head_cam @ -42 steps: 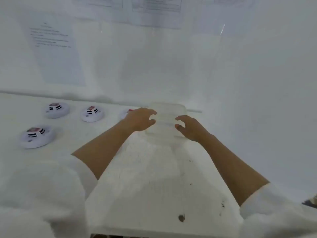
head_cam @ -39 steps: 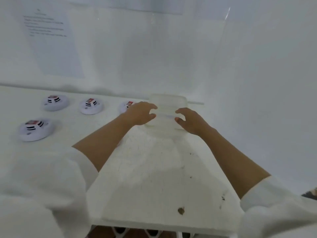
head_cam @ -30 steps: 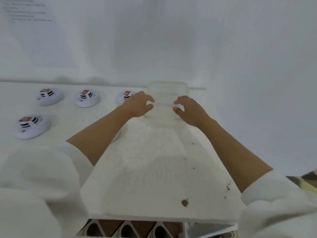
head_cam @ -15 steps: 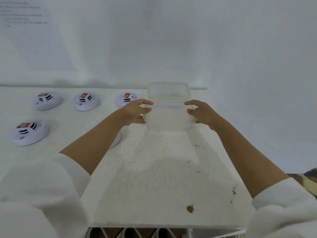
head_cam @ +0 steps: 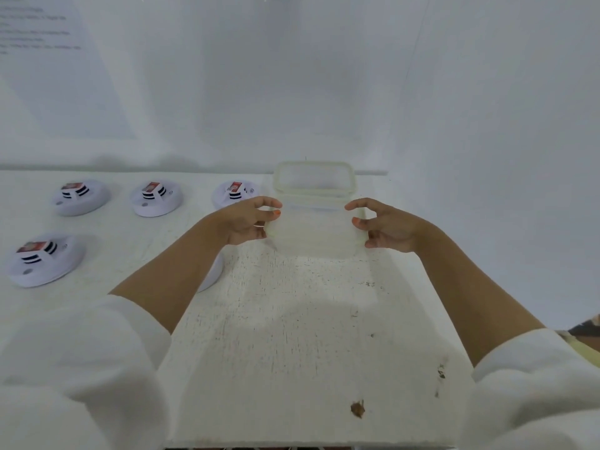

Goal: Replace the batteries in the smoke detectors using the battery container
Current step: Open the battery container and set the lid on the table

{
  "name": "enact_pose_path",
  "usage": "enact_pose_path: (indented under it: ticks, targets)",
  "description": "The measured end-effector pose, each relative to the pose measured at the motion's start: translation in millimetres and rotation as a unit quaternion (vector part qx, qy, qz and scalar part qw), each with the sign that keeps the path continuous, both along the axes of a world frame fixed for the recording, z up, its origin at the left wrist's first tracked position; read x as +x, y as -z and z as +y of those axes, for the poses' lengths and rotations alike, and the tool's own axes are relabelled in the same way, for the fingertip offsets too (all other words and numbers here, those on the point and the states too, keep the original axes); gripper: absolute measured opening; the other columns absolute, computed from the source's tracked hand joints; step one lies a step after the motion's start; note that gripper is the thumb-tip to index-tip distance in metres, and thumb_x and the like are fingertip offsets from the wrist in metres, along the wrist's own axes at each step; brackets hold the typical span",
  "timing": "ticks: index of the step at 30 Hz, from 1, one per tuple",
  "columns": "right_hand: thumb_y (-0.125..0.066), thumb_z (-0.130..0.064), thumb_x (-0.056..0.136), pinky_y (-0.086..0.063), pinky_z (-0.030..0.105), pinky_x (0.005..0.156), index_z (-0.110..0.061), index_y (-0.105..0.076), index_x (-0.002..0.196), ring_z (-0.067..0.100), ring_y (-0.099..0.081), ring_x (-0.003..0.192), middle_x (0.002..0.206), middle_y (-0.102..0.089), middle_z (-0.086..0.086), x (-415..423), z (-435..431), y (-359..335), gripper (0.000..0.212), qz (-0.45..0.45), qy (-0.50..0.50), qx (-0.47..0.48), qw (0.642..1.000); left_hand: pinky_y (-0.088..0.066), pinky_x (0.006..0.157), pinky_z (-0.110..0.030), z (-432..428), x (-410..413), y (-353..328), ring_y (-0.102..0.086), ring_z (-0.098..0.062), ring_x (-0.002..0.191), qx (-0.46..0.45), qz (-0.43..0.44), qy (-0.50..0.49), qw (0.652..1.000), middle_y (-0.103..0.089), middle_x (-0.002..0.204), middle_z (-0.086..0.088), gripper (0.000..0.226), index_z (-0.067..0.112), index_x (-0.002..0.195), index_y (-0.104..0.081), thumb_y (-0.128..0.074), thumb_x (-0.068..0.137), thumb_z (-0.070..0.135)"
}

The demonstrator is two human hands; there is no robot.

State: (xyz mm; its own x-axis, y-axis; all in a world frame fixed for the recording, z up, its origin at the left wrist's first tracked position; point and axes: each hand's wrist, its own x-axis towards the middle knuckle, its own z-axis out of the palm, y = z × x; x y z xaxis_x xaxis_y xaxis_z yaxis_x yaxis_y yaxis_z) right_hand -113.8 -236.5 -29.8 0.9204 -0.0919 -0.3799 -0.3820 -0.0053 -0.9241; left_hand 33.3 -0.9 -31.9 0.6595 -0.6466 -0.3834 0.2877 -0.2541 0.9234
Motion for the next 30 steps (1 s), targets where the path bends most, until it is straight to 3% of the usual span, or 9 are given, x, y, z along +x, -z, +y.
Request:
enact_pose_path:
  ticks: [3,6,20,23,25,27,30]
  targets:
    - [-0.062,-0.01,0.085,-0.045,0.028,0.067,-0.026,-0.058,0.102,0.02,-0.047,0.078,0.093,-0.051,0.006,1,0,0,0.024,-0.008,0.006,0.0,1.0,-0.047,0.081,-0.03,-1,2,2,-0.054,-0.017,0.086,-0.006,0.01,0.003,1.0,-0.057,0.095,-0.002,0.016,0.017,0.089,-0.055,-0.047,0.094,0.003]
    - [-0.062,-0.008,0.086,-0.038,0.026,0.06,-0.023,-0.06,0.099,0.012,-0.034,0.058,0.069,-0.036,0.002,0,-1,-3,0.02,-0.017,0.042,-0.083,0.996,-0.047,0.081,-0.031,-1,4,3,-0.054,-0.017,0.086,-0.009,0.022,0.007,1.0,-0.057,0.094,-0.002,0.017,0.017,0.086,-0.054,-0.048,0.094,0.004]
    - [-0.066,-0.015,0.084,-0.04,0.025,0.059,-0.025,-0.061,0.103,0.013,-0.037,0.059,0.068,-0.039,0.0,-3,2,-3,0.022,-0.007,0.034,-0.07,0.997,-0.042,0.076,-0.028,-1,7,9,-0.048,-0.018,0.085,-0.003,-0.013,-0.013,1.0,-0.057,0.087,-0.001,0.018,0.017,0.079,-0.055,-0.054,0.091,0.004]
    - [-0.067,-0.019,0.083,-0.046,0.027,0.067,-0.03,-0.061,0.102,0.015,-0.048,0.072,0.08,-0.048,0.001,-2,-1,-2,0.022,-0.021,0.027,-0.11,0.993,-0.043,0.065,-0.026,0,5,2,-0.051,-0.016,0.079,0.02,-0.019,-0.006,1.0,-0.057,0.087,-0.001,0.016,0.017,0.08,-0.054,-0.053,0.092,0.006]
    - [-0.07,-0.022,0.081,-0.047,0.037,0.091,-0.037,-0.061,0.103,0.02,-0.053,0.103,0.113,-0.051,0.002,0,-1,-1,0.028,-0.039,0.01,-0.137,0.99,-0.048,0.056,-0.023,1,3,-4,-0.052,-0.017,0.074,0.05,-0.03,0.005,0.998,-0.057,0.087,-0.002,0.014,0.018,0.082,-0.055,-0.055,0.091,0.008]
    - [-0.072,-0.018,0.078,-0.038,0.043,0.106,-0.04,-0.059,0.111,0.023,-0.048,0.121,0.135,-0.044,0.001,3,0,-1,0.042,-0.058,-0.005,-0.137,0.989,-0.051,0.053,-0.021,1,2,-11,-0.051,-0.018,0.072,0.08,-0.056,0.014,0.995,-0.057,0.087,-0.003,0.011,0.018,0.083,-0.057,-0.058,0.09,0.01]
    - [-0.072,-0.01,0.077,-0.042,0.038,0.102,-0.035,-0.049,0.122,0.025,-0.051,0.115,0.126,-0.049,0.008,4,2,-8,0.056,-0.052,-0.022,-0.189,0.98,-0.051,0.059,-0.026,-4,0,-14,-0.053,-0.021,0.074,0.115,-0.144,0.0,0.983,-0.057,0.088,-0.002,0.01,0.019,0.094,-0.057,-0.062,0.088,0.013]
